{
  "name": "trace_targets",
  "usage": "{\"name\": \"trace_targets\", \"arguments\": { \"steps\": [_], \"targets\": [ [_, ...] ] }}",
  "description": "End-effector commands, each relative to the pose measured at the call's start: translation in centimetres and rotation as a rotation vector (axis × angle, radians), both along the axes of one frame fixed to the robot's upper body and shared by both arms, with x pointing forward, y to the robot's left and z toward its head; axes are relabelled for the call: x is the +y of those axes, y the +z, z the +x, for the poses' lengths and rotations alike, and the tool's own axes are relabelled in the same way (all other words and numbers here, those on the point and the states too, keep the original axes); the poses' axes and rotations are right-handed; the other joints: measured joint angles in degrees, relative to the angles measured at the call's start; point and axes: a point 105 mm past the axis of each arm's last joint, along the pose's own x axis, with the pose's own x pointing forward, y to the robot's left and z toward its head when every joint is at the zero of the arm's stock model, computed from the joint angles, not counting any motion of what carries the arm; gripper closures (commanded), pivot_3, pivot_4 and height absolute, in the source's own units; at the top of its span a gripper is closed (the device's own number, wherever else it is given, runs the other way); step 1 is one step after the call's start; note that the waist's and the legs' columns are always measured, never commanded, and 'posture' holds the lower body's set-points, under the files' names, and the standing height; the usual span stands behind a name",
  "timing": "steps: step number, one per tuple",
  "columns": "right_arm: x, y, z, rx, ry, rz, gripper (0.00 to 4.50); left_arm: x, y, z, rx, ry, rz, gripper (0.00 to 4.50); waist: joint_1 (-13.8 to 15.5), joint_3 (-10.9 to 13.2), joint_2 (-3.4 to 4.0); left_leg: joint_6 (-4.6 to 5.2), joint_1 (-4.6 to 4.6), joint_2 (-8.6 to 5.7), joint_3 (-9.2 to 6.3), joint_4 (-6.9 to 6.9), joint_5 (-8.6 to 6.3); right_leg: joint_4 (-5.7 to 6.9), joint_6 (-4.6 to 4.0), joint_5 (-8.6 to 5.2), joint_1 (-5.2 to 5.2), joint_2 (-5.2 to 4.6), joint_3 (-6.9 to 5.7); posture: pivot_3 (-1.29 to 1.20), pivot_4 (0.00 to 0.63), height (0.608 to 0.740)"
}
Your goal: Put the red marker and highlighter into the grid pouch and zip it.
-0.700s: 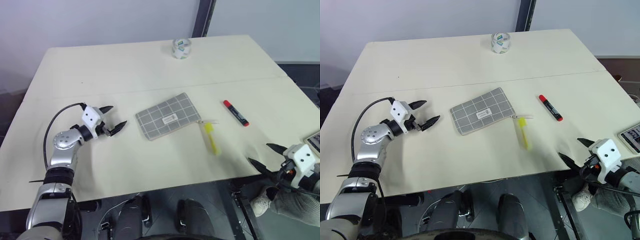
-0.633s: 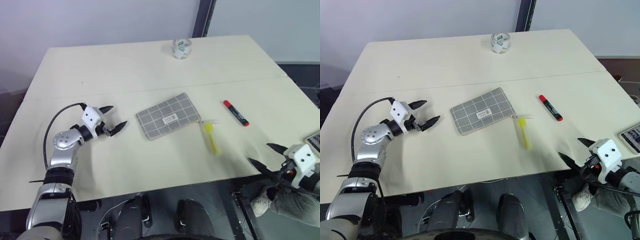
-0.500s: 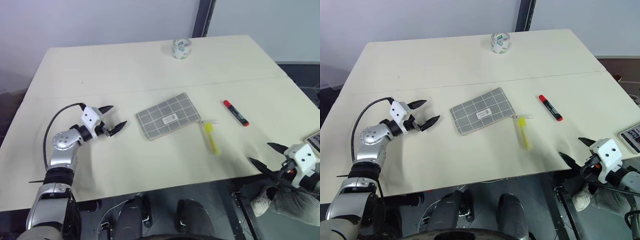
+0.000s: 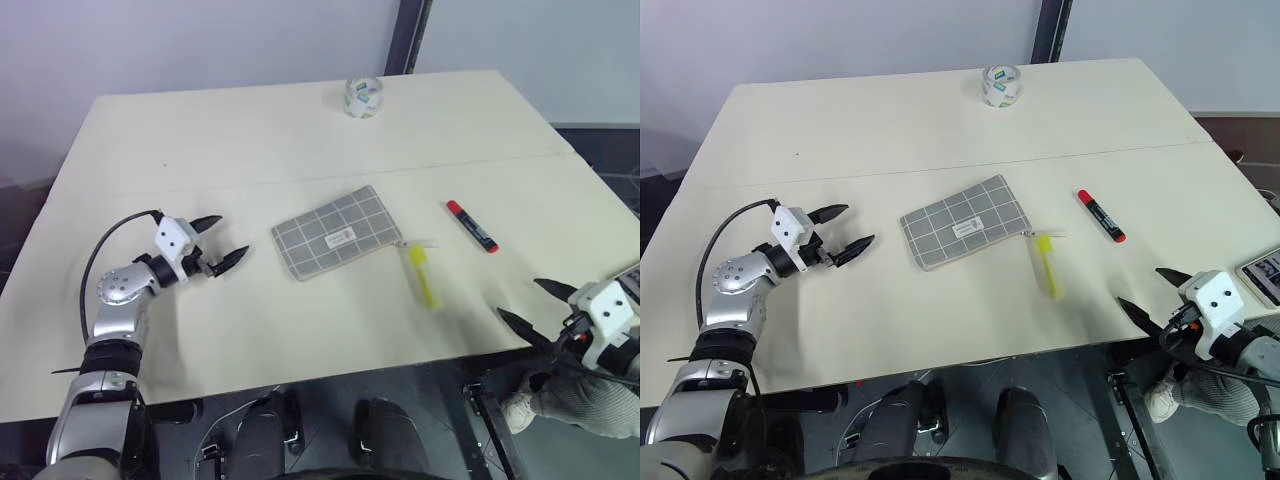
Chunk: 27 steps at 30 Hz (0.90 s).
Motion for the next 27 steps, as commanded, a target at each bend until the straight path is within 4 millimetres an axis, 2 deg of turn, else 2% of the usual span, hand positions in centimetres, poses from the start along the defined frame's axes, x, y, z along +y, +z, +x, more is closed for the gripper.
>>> {"name": "trace_targets", "arguments": {
  "steps": [1,2,5,7,9,12,14,16,18,20,23,27],
  "targets": [
    [0.2,0.9,0.2,-0.033,0.007,0.013,0.58,0.2,1.4,-0.2,-0.064,-0.016,0.015,0.00,0.0,0.0,0.00,0.00,0.00,0.00,0.00,0.00,0.00,0.00,0.00,0.00,0.00,0.00,0.00,0.00,0.150,0.740],
    [0.3,1.0,0.2,-0.032,0.009,0.022,0.87,0.2,1.4,-0.3,-0.065,-0.016,0.017,0.00,0.0,0.0,0.00,0.00,0.00,0.00,0.00,0.00,0.00,0.00,0.00,0.00,-0.01,0.00,0.00,0.00,0.150,0.740],
    [0.9,1.6,0.9,-0.058,0.012,0.054,2.48,-0.6,1.8,-0.6,-0.129,-0.067,0.076,0.00,-0.1,0.0,0.00,0.00,0.00,0.00,0.00,0.00,0.00,0.00,0.00,0.00,-0.01,-0.01,0.00,0.00,0.150,0.740],
    [2.0,2.4,2.2,-0.100,0.024,0.089,3.50,-1.3,2.2,-0.7,-0.161,-0.103,0.094,0.00,-0.1,0.0,0.00,0.00,0.00,0.01,0.00,0.00,0.00,0.00,0.00,0.00,-0.01,-0.01,0.01,0.00,0.150,0.740],
    [3.9,3.2,4.3,-0.154,0.056,0.132,4.46,-1.9,2.7,-0.6,-0.184,-0.124,0.068,0.00,-0.3,0.0,0.00,-0.01,0.02,0.03,0.00,0.01,0.00,0.02,-0.02,0.00,-0.02,0.00,0.02,0.00,0.150,0.740],
    [7.5,4.5,8.3,-0.243,0.093,0.191,4.46,-2.8,2.1,-0.2,-0.176,-0.138,0.083,0.00,-0.6,0.0,0.00,-0.06,0.01,0.11,0.00,0.08,0.04,0.08,-0.10,0.06,-0.07,0.03,0.03,0.00,0.150,0.740],
    [10.2,5.3,10.0,-0.281,0.141,0.242,4.46,-3.4,2.2,-0.1,-0.182,-0.163,0.091,0.00,-0.5,0.0,0.01,-0.07,0.00,0.11,0.00,0.11,0.04,0.16,-0.12,0.07,-0.13,0.05,0.02,0.00,0.150,0.740],
    [13.0,5.1,11.5,-0.279,0.197,0.241,4.46,-4.1,2.2,-0.4,-0.214,-0.207,0.136,0.00,-0.3,0.0,0.01,-0.11,-0.02,0.09,0.00,0.08,0.08,0.21,-0.11,0.08,-0.17,0.05,-0.01,0.00,0.150,0.740],
    [14.9,4.1,13.3,-0.257,0.214,0.221,4.46,-5.1,1.7,-1.0,-0.262,-0.270,0.214,0.00,-0.2,0.0,0.01,-0.24,-0.07,0.06,0.06,0.09,0.26,0.23,0.05,0.17,-0.19,0.05,-0.05,0.00,0.150,0.740],
    [15.3,3.1,15.1,-0.219,0.182,0.200,4.46,-6.4,1.3,-1.8,-0.325,-0.348,0.291,0.00,-0.2,0.0,0.01,-0.19,-0.09,0.01,0.14,0.12,0.24,0.20,0.06,0.18,-0.17,0.03,-0.04,0.00,0.150,0.740],
    [15.6,2.2,16.7,-0.187,0.150,0.157,4.46,-7.5,0.9,-2.6,-0.395,-0.421,0.370,0.00,0.0,0.0,0.01,-0.19,-0.15,-0.03,0.19,0.25,0.14,0.20,0.03,0.18,-0.18,-0.04,-0.03,0.00,0.150,0.740],
    [15.9,0.9,17.6,-0.135,0.137,0.098,4.46,-7.3,-0.1,-2.4,-0.417,-0.412,0.431,0.00,-0.5,0.0,0.01,-0.18,-0.15,0.01,0.24,0.31,0.11,0.22,-0.02,0.21,-0.21,-0.05,-0.01,0.00,0.150,0.740]
  ]
}}
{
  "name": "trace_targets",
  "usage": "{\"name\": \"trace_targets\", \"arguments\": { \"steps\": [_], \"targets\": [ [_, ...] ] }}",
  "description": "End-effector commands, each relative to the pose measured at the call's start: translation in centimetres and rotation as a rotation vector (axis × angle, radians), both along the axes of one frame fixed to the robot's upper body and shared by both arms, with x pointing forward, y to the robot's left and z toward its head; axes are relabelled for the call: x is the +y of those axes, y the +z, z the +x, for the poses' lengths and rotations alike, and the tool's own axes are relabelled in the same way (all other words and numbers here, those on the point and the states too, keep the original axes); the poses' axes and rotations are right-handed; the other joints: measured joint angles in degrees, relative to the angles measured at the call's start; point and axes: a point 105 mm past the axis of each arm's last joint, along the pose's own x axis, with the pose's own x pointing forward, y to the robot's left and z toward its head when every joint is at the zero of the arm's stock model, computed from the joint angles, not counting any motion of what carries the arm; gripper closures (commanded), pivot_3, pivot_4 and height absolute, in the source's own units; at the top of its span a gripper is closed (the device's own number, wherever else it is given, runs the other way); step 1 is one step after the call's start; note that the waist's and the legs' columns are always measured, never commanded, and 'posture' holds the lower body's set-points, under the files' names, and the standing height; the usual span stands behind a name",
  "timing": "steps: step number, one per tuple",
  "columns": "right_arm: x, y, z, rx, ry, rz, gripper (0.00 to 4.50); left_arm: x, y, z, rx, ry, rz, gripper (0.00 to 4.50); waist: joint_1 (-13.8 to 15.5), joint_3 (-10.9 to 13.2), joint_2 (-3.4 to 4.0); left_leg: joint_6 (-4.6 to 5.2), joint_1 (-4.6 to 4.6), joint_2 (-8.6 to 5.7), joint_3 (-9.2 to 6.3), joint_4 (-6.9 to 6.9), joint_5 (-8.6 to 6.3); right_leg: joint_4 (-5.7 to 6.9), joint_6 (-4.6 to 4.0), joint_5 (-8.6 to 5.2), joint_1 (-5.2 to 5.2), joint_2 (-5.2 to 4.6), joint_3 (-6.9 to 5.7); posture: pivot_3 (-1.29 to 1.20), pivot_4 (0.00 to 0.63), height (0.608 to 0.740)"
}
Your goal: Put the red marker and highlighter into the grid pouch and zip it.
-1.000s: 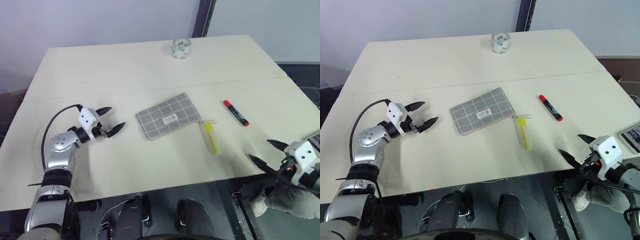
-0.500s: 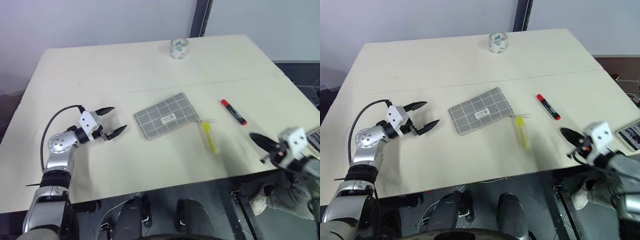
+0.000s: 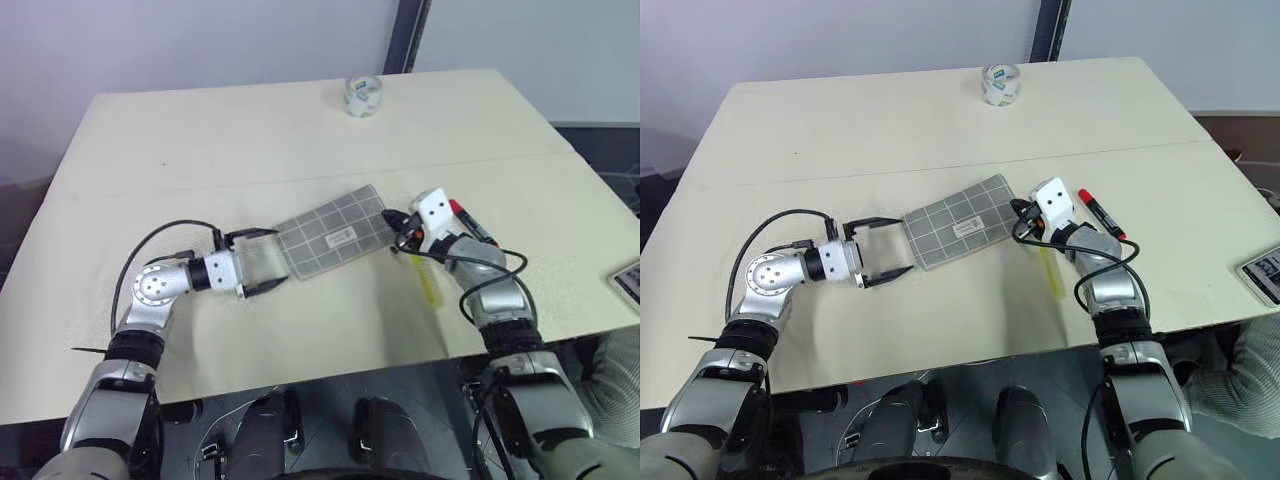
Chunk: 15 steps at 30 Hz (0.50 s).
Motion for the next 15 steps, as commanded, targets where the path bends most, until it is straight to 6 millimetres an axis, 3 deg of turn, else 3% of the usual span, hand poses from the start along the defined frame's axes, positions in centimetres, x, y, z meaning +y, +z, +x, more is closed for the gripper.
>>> {"name": "trace_targets", "arguments": {
  "steps": [1,8,15],
  "targets": [
    [0.3,-0.8,0.4,0.016,-0.005,-0.056,4.46,0.4,0.2,0.5,-0.087,0.013,0.067,0.00,0.0,0.0,0.00,-0.01,0.01,0.03,0.00,0.00,0.01,0.02,0.00,0.00,-0.01,0.01,0.00,0.00,0.150,0.740],
    [0.6,-1.0,0.3,0.025,0.014,-0.073,4.46,-0.4,-0.7,0.6,-0.187,-0.012,0.162,0.00,0.1,-0.1,0.02,-0.03,0.10,0.06,-0.02,0.00,0.01,0.08,0.00,0.00,0.03,0.02,-0.01,0.00,0.150,0.740],
    [0.5,-0.7,0.3,0.017,0.008,-0.065,4.46,-4.3,-1.4,1.2,-0.223,-0.085,0.187,0.00,0.5,-0.1,0.03,0.10,0.06,0.01,0.04,0.01,-0.07,0.07,-0.14,-0.01,-0.01,-0.08,-0.01,0.00,0.150,0.740]
  ]
}}
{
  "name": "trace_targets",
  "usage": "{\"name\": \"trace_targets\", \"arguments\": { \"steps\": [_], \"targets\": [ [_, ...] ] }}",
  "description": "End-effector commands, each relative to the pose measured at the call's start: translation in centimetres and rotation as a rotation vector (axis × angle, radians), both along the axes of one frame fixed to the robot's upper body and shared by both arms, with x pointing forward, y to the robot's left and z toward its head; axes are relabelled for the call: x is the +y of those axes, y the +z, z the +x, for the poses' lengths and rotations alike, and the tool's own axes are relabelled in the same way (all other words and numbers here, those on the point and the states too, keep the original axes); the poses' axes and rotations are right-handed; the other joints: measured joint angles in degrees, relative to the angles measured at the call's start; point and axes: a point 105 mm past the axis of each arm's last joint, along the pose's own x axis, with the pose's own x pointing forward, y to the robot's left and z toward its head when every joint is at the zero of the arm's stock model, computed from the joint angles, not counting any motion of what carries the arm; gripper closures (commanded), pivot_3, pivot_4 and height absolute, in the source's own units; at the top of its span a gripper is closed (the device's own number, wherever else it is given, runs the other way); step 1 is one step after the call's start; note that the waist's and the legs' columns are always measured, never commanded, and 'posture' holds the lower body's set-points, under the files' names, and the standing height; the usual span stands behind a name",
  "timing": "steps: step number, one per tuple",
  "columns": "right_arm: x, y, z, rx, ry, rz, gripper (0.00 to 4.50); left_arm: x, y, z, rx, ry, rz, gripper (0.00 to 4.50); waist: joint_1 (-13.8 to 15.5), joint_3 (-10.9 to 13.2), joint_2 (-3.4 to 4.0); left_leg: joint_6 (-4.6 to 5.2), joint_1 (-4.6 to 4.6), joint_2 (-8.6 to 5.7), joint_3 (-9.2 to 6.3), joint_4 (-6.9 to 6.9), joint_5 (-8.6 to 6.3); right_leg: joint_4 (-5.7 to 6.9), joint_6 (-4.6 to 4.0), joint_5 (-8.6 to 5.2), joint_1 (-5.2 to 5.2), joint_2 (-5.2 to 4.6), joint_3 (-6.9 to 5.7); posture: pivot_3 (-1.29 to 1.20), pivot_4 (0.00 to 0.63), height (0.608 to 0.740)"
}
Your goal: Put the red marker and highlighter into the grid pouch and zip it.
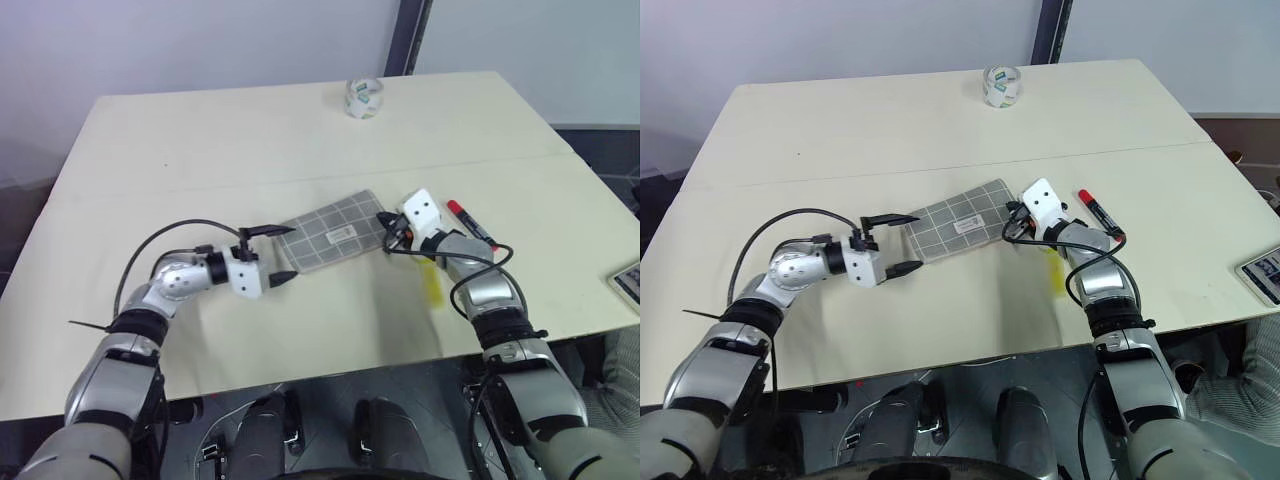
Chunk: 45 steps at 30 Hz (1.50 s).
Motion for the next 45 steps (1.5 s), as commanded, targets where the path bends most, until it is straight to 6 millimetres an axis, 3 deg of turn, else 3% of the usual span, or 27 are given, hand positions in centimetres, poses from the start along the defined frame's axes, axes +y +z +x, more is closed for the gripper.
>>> {"name": "trace_targets", "arguments": {
  "steps": [1,6,8,9,16,19,22,29,31,37,45],
  "targets": [
    [-0.3,0.6,0.0,-0.020,-0.007,0.010,4.46,-1.5,-1.7,0.0,0.020,-0.024,0.070,0.00,0.0,0.0,0.00,-0.01,0.00,0.00,0.01,0.00,0.01,0.00,0.01,0.01,-0.01,0.00,0.00,0.00,0.150,0.740],
    [-0.5,0.8,-0.1,-0.023,-0.014,0.013,4.46,-2.7,-1.6,0.6,0.015,-0.010,0.056,0.00,0.0,0.0,0.01,-0.03,0.01,0.00,0.03,0.00,0.02,0.00,0.09,0.05,0.00,0.01,-0.01,0.00,0.150,0.740],
    [-0.6,0.8,-0.2,-0.025,-0.017,0.013,4.50,-2.6,-1.6,0.9,0.036,0.008,0.044,0.54,0.0,0.0,0.01,0.02,0.01,0.00,0.03,0.01,-0.01,0.00,0.08,0.05,0.01,0.00,-0.01,0.00,0.150,0.740],
    [-0.7,0.9,-0.2,-0.026,-0.018,0.013,4.50,-2.5,-1.6,1.0,0.044,0.016,0.043,0.88,-0.1,0.0,0.01,0.04,0.02,0.01,0.03,0.01,-0.02,0.00,0.08,0.04,0.01,0.01,-0.01,0.00,0.150,0.740],
    [-0.9,1.0,-0.3,-0.032,-0.025,0.015,4.50,-2.2,-1.9,0.9,0.079,0.020,0.035,4.39,-0.2,-0.1,0.08,0.15,0.04,0.04,0.03,0.01,-0.09,0.00,0.01,0.00,0.00,0.01,-0.01,0.00,0.150,0.740],
    [-0.6,1.6,-0.3,-0.023,-0.008,0.061,4.50,-1.8,-2.2,1.0,0.124,0.042,0.020,4.46,-0.3,-0.1,0.10,0.15,0.03,0.04,0.03,0.00,-0.09,-0.01,0.01,0.01,-0.01,0.01,-0.01,0.00,0.150,0.740],
    [-0.7,2.6,-0.1,-0.047,-0.014,0.086,3.60,-1.6,-1.7,1.2,0.149,0.061,-0.027,4.50,-0.5,-0.1,0.10,0.15,0.03,0.04,0.04,0.00,-0.08,-0.01,0.03,0.02,-0.01,0.02,-0.02,0.00,0.150,0.740],
    [-1.4,6.9,-0.6,-0.152,-0.016,0.151,0.03,-1.1,0.3,1.8,0.148,0.114,-0.172,4.50,-0.5,0.0,0.13,0.15,-0.02,0.06,0.05,-0.02,-0.08,-0.01,0.11,0.06,-0.07,0.02,-0.02,0.00,0.150,0.740],
    [-1.6,7.2,-1.5,-0.120,0.001,0.181,0.03,-0.8,0.7,1.9,0.149,0.122,-0.201,4.50,-0.5,0.0,0.12,0.17,-0.03,0.06,0.05,-0.02,-0.09,-0.02,0.11,0.06,-0.08,0.01,-0.02,0.00,0.150,0.740],
    [-1.0,4.8,-5.2,0.035,0.090,0.115,0.03,-0.5,1.0,1.3,0.154,0.101,-0.213,4.50,-0.4,0.0,0.11,0.34,-0.08,0.06,0.03,-0.02,-0.21,-0.09,0.00,0.00,-0.08,-0.01,-0.05,0.00,0.150,0.740],
    [-1.6,2.4,-4.0,0.092,-0.031,0.063,0.03,-0.5,0.8,1.2,0.154,0.104,-0.202,4.50,-0.4,0.0,0.12,0.31,-0.09,0.08,0.05,-0.01,-0.20,-0.10,0.00,0.00,-0.14,0.01,-0.05,0.00,0.150,0.740]
  ]
}}
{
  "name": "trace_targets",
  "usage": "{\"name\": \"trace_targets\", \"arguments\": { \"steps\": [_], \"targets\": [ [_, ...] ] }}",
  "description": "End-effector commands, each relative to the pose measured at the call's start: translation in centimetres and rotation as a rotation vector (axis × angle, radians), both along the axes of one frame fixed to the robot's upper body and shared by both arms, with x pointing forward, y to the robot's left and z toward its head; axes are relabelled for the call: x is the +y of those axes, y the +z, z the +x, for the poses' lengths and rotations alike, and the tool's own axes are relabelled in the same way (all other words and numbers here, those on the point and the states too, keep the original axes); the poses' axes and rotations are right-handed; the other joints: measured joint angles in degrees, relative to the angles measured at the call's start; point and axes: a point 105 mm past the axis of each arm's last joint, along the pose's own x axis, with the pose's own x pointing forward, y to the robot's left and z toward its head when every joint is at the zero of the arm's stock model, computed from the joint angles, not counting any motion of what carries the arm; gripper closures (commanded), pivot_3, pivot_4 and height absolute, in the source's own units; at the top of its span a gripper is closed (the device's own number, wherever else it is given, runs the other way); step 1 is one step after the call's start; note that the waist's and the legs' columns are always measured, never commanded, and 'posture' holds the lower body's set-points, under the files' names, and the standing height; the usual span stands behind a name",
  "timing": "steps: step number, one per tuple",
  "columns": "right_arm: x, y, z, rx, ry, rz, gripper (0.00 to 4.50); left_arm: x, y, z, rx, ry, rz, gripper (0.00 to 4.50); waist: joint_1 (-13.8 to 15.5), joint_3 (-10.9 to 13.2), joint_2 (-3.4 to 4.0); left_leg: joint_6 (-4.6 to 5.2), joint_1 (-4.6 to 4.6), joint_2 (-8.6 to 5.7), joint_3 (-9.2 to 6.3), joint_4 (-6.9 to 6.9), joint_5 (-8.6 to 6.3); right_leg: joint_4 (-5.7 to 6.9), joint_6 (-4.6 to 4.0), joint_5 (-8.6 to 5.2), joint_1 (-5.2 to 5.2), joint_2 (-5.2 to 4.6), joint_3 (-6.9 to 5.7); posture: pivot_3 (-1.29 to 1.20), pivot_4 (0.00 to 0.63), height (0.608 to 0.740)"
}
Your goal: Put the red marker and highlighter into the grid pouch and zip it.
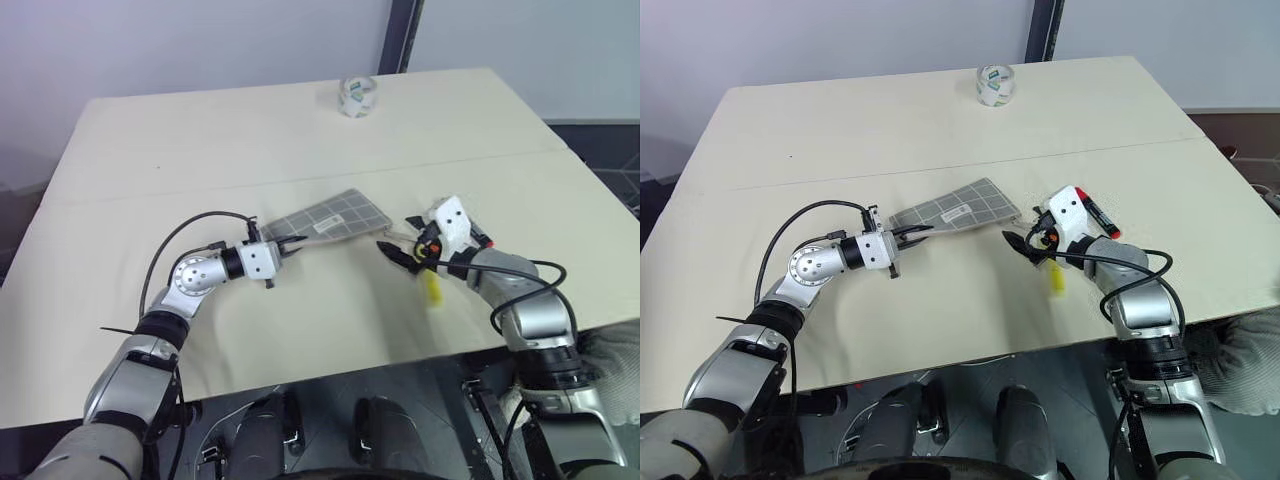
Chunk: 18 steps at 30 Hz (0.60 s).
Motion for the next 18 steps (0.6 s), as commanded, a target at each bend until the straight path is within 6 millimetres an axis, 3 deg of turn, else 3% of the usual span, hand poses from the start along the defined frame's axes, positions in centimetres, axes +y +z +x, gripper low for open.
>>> {"name": "trace_targets", "arguments": {
  "steps": [1,3,6,13,18],
  "targets": [
    [-0.4,0.9,1.2,-0.044,-0.050,-0.026,0.03,0.2,0.2,-0.1,-0.012,0.006,-0.008,4.50,0.0,0.0,0.00,0.00,-0.01,0.00,0.00,0.00,0.00,-0.01,0.00,0.00,0.00,0.00,0.00,0.00,0.150,0.740],
    [-0.9,0.5,1.5,-0.029,-0.068,-0.054,0.03,0.3,0.3,0.0,-0.015,0.017,-0.014,4.50,0.1,0.0,0.00,0.00,-0.05,-0.01,0.01,0.00,0.00,-0.01,0.00,0.00,-0.04,-0.01,0.00,0.00,0.150,0.740],
    [-0.8,-0.3,1.7,-0.023,-0.048,-0.109,0.83,0.5,0.5,0.2,-0.020,0.033,-0.026,4.50,0.1,0.0,0.00,0.00,-0.05,-0.01,0.01,0.00,0.01,-0.01,0.01,0.00,-0.04,0.00,0.00,0.00,0.150,0.740],
    [0.4,0.4,2.6,-0.065,-0.034,-0.092,4.47,0.9,0.7,0.7,-0.033,0.077,-0.043,4.50,0.0,0.0,0.00,0.00,-0.04,0.00,0.01,0.00,0.01,0.01,0.02,0.01,-0.02,0.02,0.00,0.00,0.150,0.740],
    [3.3,2.8,2.9,-0.160,0.039,-0.051,4.47,0.9,0.7,0.9,-0.034,0.097,-0.050,4.50,-0.1,0.0,0.00,-0.01,-0.07,0.00,0.02,0.00,0.02,0.02,0.03,0.02,-0.06,0.02,0.00,0.00,0.150,0.740]
  ]
}}
